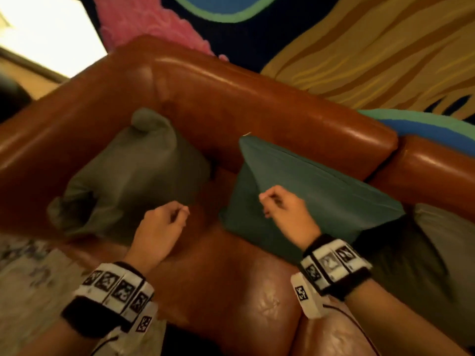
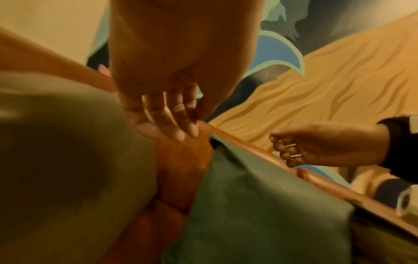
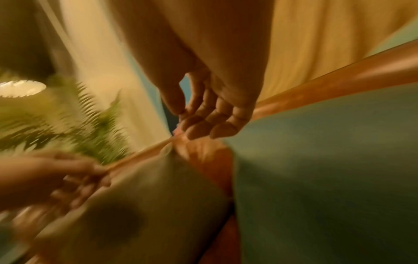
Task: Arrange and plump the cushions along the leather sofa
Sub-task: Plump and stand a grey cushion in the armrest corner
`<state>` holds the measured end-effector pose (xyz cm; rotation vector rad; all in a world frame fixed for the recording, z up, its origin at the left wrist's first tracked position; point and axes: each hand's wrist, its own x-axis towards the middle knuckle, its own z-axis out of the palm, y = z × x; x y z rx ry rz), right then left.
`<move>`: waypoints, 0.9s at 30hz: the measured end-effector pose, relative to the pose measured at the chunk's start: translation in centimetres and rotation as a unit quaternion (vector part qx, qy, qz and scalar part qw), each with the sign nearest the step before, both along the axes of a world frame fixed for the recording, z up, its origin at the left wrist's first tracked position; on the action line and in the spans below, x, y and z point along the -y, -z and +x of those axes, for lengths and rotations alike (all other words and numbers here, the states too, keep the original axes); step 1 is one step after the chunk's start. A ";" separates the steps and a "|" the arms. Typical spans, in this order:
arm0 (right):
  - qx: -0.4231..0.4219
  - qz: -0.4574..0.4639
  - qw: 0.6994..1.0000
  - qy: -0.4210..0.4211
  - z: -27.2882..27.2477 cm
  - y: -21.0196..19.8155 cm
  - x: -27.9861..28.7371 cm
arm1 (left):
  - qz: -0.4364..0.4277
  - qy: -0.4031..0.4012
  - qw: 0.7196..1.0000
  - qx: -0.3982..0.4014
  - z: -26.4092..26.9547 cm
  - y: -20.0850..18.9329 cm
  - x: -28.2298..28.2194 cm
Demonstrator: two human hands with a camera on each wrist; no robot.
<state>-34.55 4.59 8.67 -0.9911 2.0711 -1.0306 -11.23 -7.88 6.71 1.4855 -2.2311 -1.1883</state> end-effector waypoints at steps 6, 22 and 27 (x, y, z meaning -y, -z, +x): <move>-0.081 0.099 0.933 -0.335 10.9 0.7 11.1 | -0.136 -0.146 0.979 0.034 9.9 1.0 5.0; -0.011 0.173 0.984 0.050 19.8 8.4 31.4 | 0.024 -0.194 0.974 -0.114 17.3 8.5 14.3; -0.008 0.272 0.961 -0.057 18.0 8.5 36.7 | 0.075 -0.287 0.939 -0.174 17.6 9.2 17.9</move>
